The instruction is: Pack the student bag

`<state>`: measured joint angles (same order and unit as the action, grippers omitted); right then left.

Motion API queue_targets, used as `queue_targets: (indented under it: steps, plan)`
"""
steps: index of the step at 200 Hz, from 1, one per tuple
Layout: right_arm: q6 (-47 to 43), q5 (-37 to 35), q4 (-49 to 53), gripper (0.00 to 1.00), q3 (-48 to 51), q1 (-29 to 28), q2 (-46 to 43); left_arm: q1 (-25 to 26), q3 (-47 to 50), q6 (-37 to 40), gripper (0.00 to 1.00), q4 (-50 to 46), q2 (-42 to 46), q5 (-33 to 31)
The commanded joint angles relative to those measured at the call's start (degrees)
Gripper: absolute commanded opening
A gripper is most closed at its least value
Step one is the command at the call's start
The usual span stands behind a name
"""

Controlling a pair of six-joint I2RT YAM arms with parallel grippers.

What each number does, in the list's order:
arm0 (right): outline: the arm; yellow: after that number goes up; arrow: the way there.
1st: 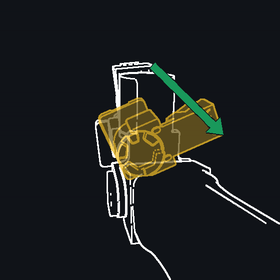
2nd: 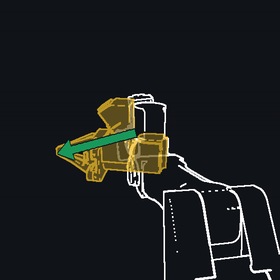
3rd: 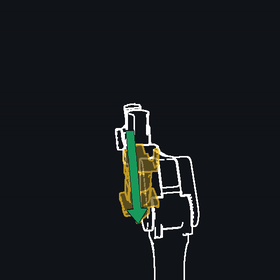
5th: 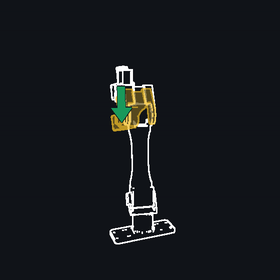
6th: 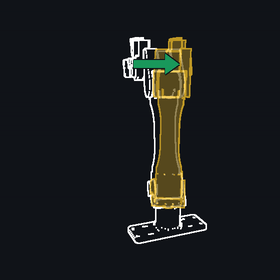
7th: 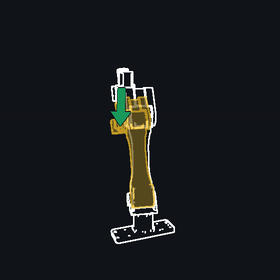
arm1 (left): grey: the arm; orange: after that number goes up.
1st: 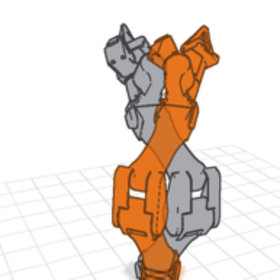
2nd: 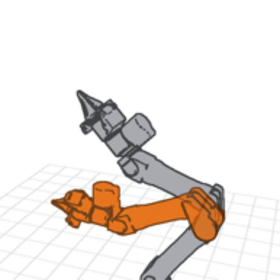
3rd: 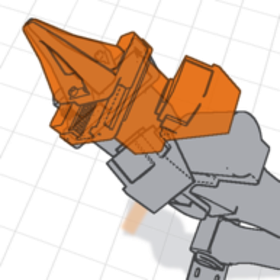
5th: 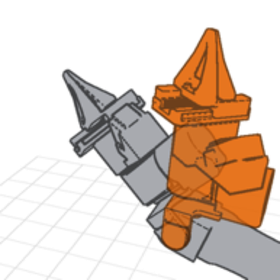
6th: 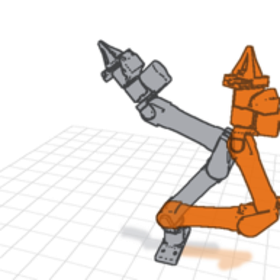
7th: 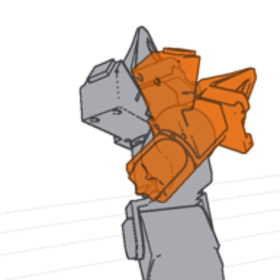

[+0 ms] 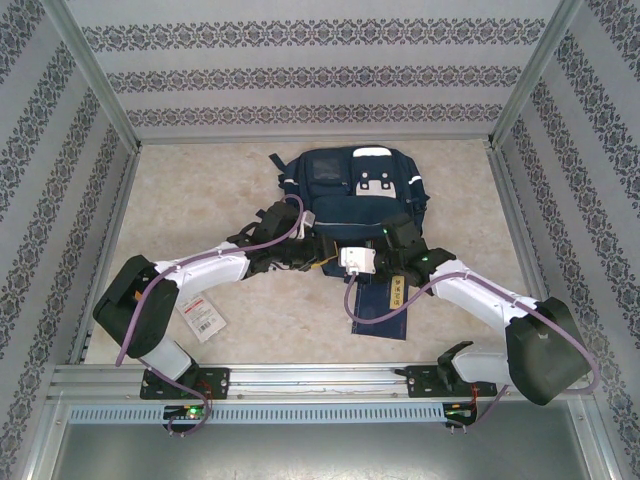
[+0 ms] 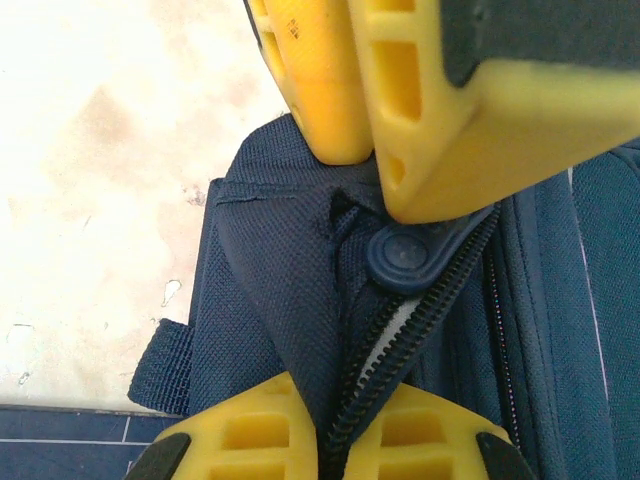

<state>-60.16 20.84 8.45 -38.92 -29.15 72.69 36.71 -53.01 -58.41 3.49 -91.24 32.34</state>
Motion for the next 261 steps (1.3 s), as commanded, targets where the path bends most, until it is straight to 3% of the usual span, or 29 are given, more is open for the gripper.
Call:
queue_targets:
  steps: [1, 95, 137, 177, 206, 243, 261]
  plan:
    - [0.31, 3.62, -2.75, 0.01, 0.22, -1.18, -0.7, 0.38, -1.14, -1.03, 0.43, 3.12, 0.65, -0.76]
    - [1.16, 4.38, -2.58, 0.0, -0.18, -1.83, 0.83, 0.55, -2.39, -0.75, 0.51, -2.07, 1.15, -6.89]
    - [1.41, 4.71, -2.61, 0.0, -0.77, -2.41, 1.76, 1.96, -6.03, 2.84, 0.44, -10.18, -0.54, -11.65]
    - [1.46, 4.38, -2.64, 0.0, -0.81, -2.38, 1.71, 1.96, -5.46, 4.7, 0.43, -12.64, -2.76, -12.03]
    - [1.34, 4.03, -2.59, 0.0, -0.81, -2.41, 1.68, 1.88, -5.01, 7.57, 0.35, -14.74, -1.79, -13.59]
    - [0.92, 3.44, -2.48, 0.0, -0.72, -2.23, 1.63, -0.92, -2.3, 9.31, 0.13, -15.62, 1.26, -13.54]
    - [0.75, 3.46, -2.47, 0.0, -0.81, -1.93, 1.58, -2.96, -0.59, 11.49, 0.12, -15.85, 3.07, -11.66]
